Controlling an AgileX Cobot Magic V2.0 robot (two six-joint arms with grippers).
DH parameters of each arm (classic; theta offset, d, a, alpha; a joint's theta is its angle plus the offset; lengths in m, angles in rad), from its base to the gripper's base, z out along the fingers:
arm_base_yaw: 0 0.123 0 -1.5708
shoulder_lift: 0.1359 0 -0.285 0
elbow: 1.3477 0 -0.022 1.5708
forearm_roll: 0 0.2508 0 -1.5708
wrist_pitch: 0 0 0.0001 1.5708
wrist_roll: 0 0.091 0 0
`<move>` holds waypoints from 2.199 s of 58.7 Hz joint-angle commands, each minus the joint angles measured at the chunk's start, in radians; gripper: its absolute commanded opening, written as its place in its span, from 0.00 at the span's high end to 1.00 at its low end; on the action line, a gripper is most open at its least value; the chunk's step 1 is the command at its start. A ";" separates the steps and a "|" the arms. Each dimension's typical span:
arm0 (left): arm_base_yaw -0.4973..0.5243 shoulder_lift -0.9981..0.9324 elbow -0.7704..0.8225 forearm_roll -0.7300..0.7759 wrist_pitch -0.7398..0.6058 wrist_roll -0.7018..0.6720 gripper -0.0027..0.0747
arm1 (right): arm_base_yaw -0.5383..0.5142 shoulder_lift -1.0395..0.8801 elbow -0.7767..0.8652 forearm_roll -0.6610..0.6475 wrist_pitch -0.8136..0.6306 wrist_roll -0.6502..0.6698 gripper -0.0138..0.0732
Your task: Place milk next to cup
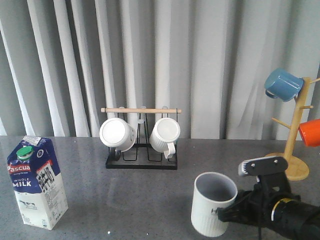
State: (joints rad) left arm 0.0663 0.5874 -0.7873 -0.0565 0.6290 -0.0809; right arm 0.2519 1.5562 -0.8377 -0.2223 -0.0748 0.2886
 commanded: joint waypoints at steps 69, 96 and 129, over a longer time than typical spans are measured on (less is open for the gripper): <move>0.001 0.007 -0.035 -0.011 -0.060 0.000 0.42 | 0.115 -0.207 -0.039 0.066 0.413 -0.010 0.35; 0.001 0.007 -0.035 -0.011 -0.061 0.000 0.42 | 0.282 -0.563 0.106 0.018 0.761 -0.092 0.63; 0.001 0.007 -0.036 -0.049 -0.060 -0.045 0.43 | 0.282 -0.903 0.376 -0.373 0.829 0.140 0.85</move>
State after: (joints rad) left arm 0.0663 0.5874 -0.7873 -0.0653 0.6366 -0.1099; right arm 0.5336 0.6673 -0.4673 -0.5393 0.7905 0.3973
